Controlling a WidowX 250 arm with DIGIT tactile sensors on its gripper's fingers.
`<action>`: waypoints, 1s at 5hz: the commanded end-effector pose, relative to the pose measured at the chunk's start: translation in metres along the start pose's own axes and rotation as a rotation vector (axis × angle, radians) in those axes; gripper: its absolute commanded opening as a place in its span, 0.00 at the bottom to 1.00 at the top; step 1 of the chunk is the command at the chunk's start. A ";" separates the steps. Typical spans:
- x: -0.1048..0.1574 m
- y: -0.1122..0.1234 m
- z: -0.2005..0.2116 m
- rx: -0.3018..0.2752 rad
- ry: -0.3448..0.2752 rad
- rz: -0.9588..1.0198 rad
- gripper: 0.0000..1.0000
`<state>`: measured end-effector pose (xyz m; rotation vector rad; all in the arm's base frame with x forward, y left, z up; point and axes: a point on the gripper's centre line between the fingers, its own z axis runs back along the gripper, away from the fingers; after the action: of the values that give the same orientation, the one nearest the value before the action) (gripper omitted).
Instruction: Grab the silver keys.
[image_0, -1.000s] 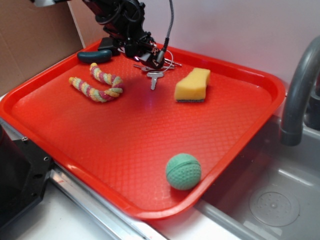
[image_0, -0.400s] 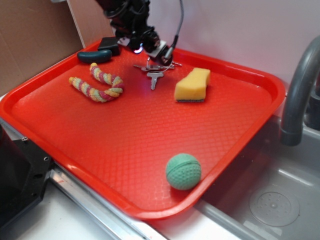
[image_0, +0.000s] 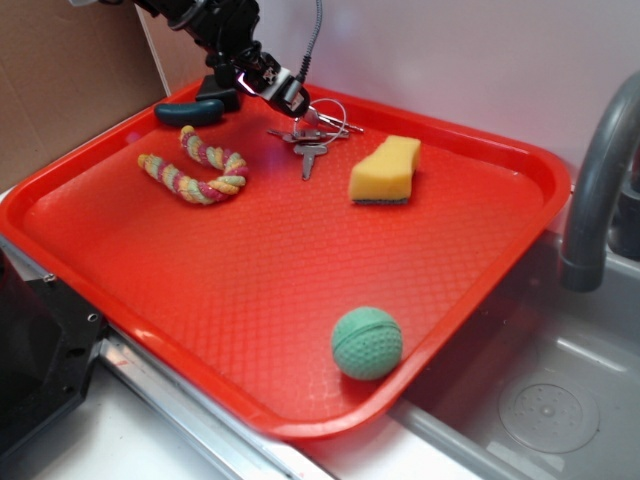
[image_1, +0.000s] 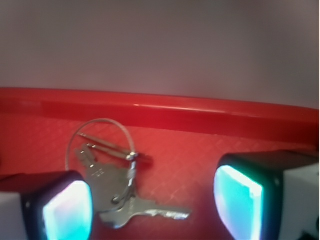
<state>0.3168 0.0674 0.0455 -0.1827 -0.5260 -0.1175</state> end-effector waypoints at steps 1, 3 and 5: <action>0.032 0.000 -0.024 0.019 0.056 -0.039 1.00; 0.031 -0.040 -0.045 0.031 0.085 -0.088 0.00; 0.026 -0.052 -0.034 0.057 0.065 -0.098 0.00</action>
<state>0.3397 0.0049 0.0211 -0.1061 -0.4264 -0.1709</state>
